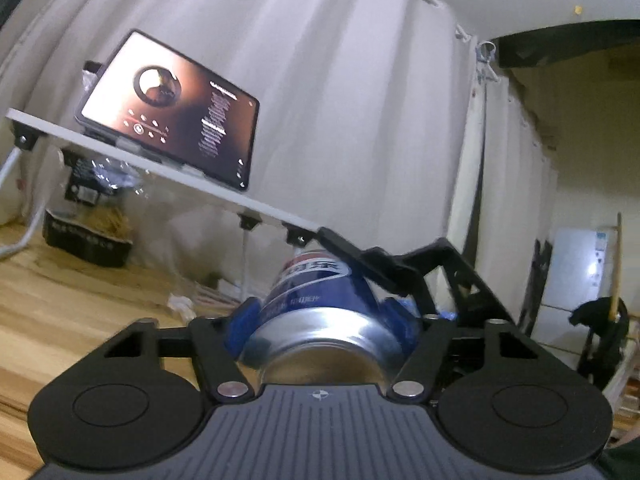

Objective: Clean container

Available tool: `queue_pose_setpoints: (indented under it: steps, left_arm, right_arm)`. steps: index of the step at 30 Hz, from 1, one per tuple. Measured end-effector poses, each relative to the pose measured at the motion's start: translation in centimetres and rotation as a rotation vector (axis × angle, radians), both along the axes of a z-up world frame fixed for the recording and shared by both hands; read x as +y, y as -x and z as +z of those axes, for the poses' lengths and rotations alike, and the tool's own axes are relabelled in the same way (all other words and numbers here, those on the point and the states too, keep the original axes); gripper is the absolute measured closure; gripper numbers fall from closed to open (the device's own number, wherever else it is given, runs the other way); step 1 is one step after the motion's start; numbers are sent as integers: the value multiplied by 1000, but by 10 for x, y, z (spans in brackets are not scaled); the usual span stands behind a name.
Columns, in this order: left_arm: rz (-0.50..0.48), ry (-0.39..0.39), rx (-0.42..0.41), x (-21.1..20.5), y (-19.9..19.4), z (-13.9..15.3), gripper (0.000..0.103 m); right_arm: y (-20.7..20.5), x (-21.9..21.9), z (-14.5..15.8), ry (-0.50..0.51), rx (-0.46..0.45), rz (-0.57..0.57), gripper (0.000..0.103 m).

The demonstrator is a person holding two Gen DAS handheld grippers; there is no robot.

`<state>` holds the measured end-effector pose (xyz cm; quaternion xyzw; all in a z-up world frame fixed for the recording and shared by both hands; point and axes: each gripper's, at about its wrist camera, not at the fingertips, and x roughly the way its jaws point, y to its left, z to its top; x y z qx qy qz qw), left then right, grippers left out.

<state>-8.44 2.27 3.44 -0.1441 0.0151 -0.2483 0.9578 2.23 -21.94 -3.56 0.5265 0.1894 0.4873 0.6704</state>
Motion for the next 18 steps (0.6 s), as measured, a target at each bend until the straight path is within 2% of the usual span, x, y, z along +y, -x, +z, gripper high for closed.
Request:
queue_pose_setpoints:
  steps: [3,5,6,11,13,18]
  left_arm:
    - [31,-56,5,-8,0,-1,36]
    - [84,-122,-18,-17,4,-1,36]
    - [116,-169,-39,-24,8,-1,36]
    - [209,-445,-180,-68,30,-7,36]
    - [227,-479,-205,-73,33,-8,36]
    - [229,-486,-194,-73,32,-7,36]
  right_arm:
    - [-4,0,-1,30,30,8,31]
    - [-6,-3,3,83,41,9,29]
    - [-6,-5,7,121,42,7,26]
    - [-3,-15,38,289,24,-19,26]
    - [-6,-15,46,353,45,5,32]
    - [-10,-13,53,412,49,59,33]
